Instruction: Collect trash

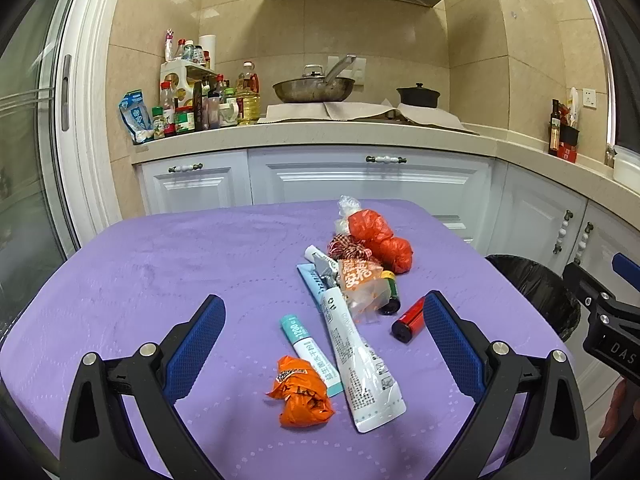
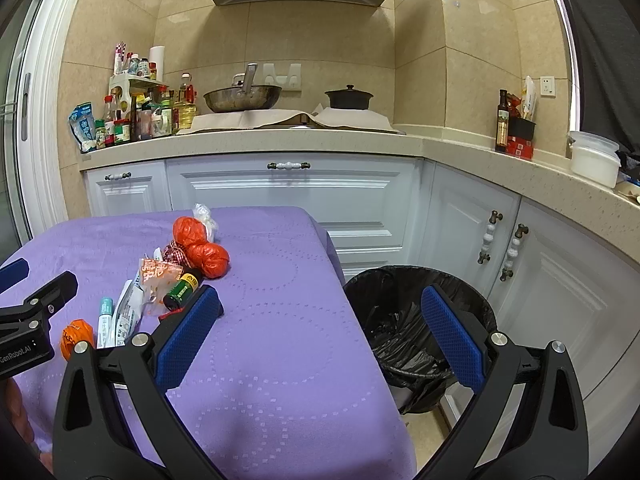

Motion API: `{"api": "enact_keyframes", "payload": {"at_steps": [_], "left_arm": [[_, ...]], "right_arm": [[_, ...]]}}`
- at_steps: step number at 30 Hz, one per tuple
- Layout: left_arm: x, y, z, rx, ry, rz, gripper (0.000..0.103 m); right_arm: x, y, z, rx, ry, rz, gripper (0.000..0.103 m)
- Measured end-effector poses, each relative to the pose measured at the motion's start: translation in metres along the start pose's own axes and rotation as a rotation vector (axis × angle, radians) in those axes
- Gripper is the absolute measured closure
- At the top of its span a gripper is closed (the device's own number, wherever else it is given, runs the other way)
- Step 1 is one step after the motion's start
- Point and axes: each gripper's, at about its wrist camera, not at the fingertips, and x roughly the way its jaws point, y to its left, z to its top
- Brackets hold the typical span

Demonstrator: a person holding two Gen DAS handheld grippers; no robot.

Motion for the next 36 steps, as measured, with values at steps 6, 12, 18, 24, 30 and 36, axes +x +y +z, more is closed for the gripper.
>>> {"api": "enact_keyframes", "payload": {"at_steps": [6, 12, 18, 24, 30, 36], "left_arm": [[0.01, 0.012, -0.016, -0.026, 0.056, 0.026, 0.006], [0.021, 0.023, -0.036, -0.049, 0.138, 0.046, 0.006], [0.027, 0.034, -0.048, -0.064, 0.186, 0.063, 0.007], [0.036, 0.035, -0.052, -0.042, 0.2, 0.048, 0.038], [0.041, 0.035, -0.056, -0.022, 0.21, 0.0, 0.064], [0.038, 0.042, -0.054, -0.018, 0.195, -0.015, 0.066]], "right_arm": [[0.007, 0.006, -0.006, -0.004, 0.022, 0.012, 0.004], [0.015, 0.014, -0.015, -0.014, 0.056, 0.032, 0.004], [0.022, 0.023, -0.021, -0.022, 0.078, 0.055, 0.004], [0.028, 0.037, -0.026, -0.043, 0.104, 0.089, 0.004], [0.032, 0.05, -0.027, -0.044, 0.124, 0.143, 0.004], [0.032, 0.077, -0.027, -0.061, 0.136, 0.234, 0.004]]}}
